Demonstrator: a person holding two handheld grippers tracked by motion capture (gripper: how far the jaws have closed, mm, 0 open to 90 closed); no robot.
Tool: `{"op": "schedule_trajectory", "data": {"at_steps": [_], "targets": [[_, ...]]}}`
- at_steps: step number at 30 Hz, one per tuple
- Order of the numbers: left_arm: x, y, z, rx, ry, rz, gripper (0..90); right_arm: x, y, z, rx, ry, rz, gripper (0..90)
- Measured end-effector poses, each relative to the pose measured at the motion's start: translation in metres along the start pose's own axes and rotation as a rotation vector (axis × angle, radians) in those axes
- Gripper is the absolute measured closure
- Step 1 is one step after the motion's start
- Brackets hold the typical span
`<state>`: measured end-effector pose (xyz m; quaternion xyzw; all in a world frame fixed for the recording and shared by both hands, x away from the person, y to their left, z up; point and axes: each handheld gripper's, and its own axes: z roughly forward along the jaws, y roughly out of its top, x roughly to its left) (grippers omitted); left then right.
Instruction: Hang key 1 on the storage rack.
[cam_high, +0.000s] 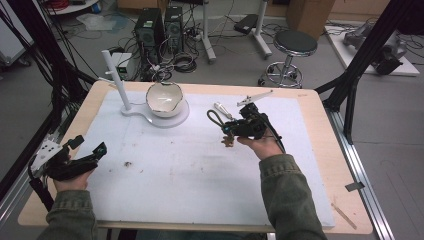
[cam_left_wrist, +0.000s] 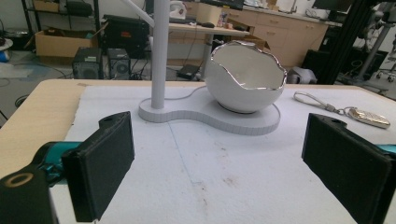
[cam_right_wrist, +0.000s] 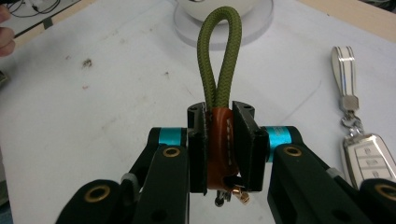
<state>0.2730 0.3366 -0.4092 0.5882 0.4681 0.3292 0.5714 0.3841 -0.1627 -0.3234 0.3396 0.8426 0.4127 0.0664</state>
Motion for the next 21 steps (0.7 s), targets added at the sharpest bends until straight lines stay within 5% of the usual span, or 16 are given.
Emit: {"op": "schedule_trajectory", "data": {"at_steps": [21], "targets": [[0.001,0.000,-0.001,-0.004,-0.001,0.002,9.8,0.042,0.057,0.038,-0.004,0.085,-0.070,76.3]]}}
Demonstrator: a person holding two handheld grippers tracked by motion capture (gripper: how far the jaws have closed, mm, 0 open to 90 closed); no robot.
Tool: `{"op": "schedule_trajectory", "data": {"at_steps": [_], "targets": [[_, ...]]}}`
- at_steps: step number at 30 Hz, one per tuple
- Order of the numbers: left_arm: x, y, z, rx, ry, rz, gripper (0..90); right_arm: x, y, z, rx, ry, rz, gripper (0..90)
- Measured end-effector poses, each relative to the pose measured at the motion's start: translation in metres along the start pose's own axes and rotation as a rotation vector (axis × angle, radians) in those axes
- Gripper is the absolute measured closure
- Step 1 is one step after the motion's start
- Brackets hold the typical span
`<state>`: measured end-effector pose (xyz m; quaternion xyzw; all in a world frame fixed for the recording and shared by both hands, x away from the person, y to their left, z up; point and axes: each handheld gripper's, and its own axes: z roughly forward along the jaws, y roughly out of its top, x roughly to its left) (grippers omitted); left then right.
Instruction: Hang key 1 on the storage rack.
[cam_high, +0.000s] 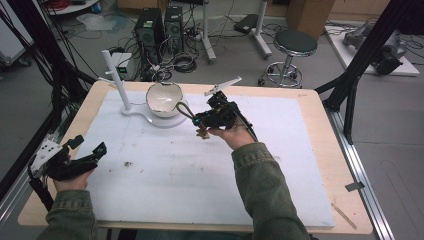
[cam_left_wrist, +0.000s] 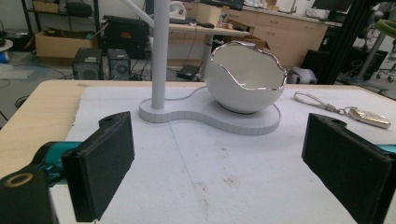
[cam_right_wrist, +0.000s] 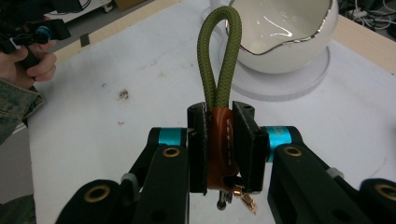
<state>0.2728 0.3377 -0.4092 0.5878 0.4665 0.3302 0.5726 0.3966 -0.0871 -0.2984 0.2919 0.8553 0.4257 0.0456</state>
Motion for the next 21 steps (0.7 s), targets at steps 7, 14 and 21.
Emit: {"op": "schedule_trajectory", "data": {"at_steps": [7,14,21], "targets": [[0.000,0.000,-0.001,-0.005,0.000,-0.007,9.7,0.005,0.015,0.012,0.003,0.032,0.000,76.3],[0.001,0.000,-0.001,-0.004,-0.002,-0.009,9.7,0.010,0.030,0.026,0.001,0.062,-0.005,76.3],[0.002,0.000,-0.002,-0.008,-0.002,-0.016,9.8,0.013,0.046,0.040,0.005,0.091,-0.004,76.3]]}}
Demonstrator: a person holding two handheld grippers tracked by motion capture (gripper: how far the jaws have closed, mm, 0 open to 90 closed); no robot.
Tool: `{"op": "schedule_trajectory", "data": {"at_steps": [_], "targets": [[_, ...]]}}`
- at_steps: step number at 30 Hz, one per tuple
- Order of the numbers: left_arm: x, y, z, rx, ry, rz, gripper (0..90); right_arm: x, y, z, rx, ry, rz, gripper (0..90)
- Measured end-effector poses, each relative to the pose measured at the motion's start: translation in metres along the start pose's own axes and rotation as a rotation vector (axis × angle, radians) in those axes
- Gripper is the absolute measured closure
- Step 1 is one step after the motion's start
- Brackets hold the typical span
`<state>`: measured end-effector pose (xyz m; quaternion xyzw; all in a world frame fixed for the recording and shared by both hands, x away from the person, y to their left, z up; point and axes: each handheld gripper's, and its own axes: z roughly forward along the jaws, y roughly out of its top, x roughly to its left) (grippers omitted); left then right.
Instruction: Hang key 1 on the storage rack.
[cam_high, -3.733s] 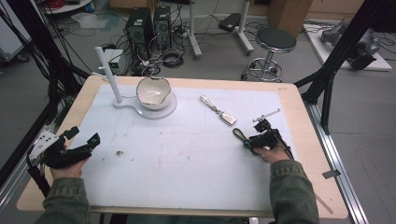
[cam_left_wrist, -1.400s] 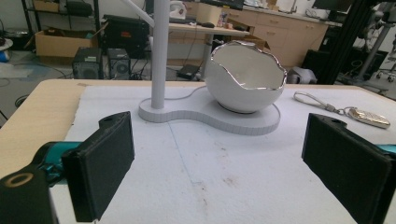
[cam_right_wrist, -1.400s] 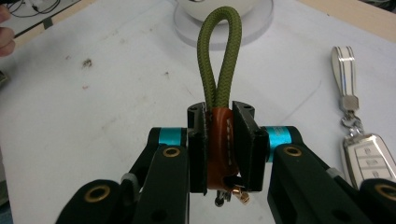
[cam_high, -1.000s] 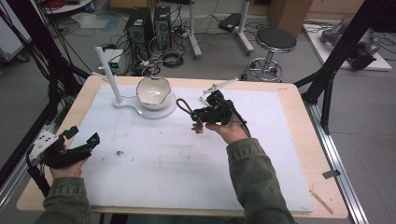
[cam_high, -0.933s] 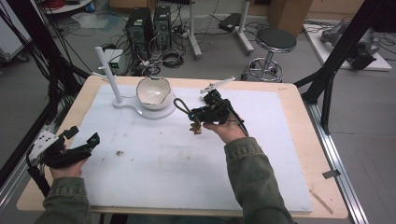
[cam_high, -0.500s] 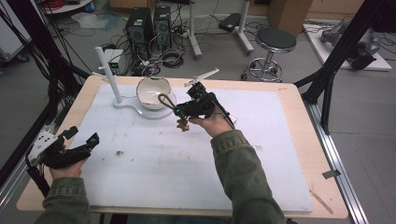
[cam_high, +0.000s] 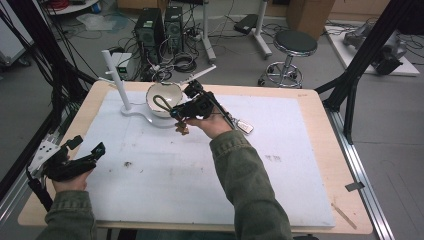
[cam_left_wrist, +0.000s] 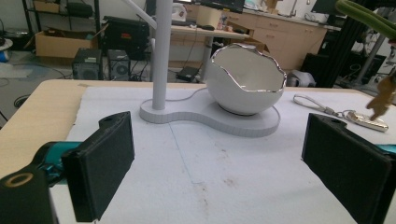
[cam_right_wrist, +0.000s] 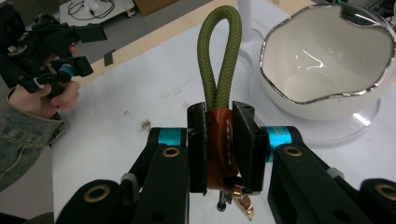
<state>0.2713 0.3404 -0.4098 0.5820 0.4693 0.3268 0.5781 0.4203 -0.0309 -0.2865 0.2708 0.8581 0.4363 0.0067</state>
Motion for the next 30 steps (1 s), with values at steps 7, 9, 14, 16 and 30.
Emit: {"op": "schedule_trajectory", "data": {"at_steps": [7,9,14,16,30], "targets": [[0.001,0.000,0.000,-0.001,0.000,-0.008,9.8,0.001,0.020,0.013,0.003,0.040,0.002,76.4],[0.002,-0.001,0.000,0.001,-0.002,-0.015,9.7,0.001,0.026,0.016,0.003,0.051,-0.001,76.4],[0.003,-0.001,-0.001,-0.001,0.000,-0.020,9.7,-0.002,0.040,0.024,0.001,0.079,0.017,76.4],[0.003,-0.001,0.000,-0.002,0.001,-0.020,9.8,-0.003,0.045,0.027,0.012,0.075,0.010,76.4],[0.003,-0.001,0.001,0.003,0.004,-0.020,9.7,-0.001,0.077,0.049,0.014,0.086,-0.007,76.5]]}}
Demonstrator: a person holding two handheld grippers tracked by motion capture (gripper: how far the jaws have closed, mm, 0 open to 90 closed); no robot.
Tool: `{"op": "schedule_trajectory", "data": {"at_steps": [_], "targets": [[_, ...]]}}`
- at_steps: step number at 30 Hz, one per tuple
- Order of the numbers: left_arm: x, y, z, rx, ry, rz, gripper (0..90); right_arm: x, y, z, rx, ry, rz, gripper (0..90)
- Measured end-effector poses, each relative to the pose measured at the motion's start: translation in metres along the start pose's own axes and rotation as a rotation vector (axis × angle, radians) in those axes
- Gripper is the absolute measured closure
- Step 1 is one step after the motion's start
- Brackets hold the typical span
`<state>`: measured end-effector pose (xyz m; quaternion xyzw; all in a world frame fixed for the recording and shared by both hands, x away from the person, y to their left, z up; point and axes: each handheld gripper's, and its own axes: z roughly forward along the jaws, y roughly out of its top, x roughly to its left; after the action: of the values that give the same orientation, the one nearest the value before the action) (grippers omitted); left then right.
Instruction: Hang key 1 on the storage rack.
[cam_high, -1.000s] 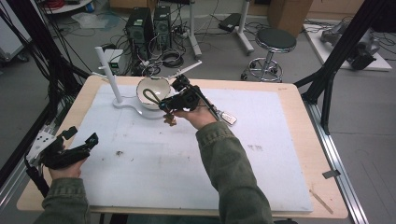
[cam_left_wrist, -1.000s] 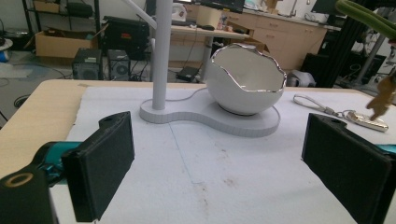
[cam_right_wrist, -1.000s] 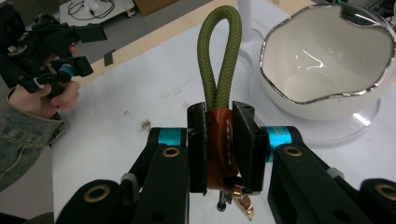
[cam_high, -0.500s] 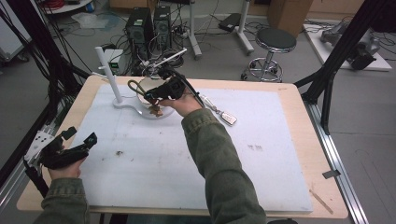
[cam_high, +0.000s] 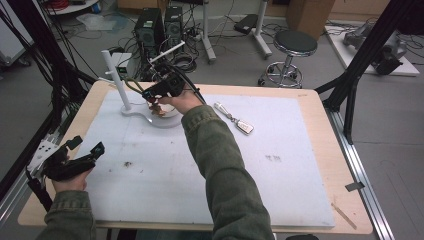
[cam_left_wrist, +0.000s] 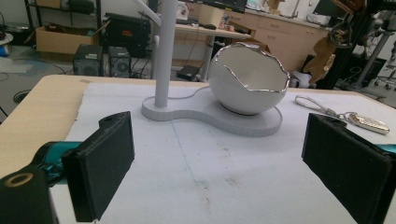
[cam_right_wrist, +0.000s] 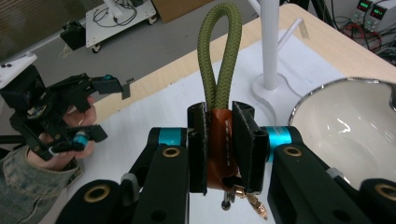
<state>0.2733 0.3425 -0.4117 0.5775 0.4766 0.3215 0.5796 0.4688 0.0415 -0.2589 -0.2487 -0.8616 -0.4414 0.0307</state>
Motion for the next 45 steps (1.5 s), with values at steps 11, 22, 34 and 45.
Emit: {"op": "schedule_trajectory", "data": {"at_steps": [11,22,34,45], "targets": [[0.001,0.000,0.001,-0.001,0.000,-0.009,9.7,0.005,0.030,0.026,0.039,-0.001,-0.043,76.4],[0.002,-0.001,-0.001,-0.003,-0.003,-0.013,9.8,0.005,0.050,0.051,0.033,0.012,-0.033,76.4],[0.004,-0.001,-0.002,-0.004,-0.004,-0.015,9.8,0.000,0.062,0.068,0.042,-0.036,-0.040,76.1],[0.006,-0.001,-0.003,-0.008,-0.001,-0.021,9.7,-0.010,0.058,0.084,0.046,-0.099,-0.040,76.0]]}}
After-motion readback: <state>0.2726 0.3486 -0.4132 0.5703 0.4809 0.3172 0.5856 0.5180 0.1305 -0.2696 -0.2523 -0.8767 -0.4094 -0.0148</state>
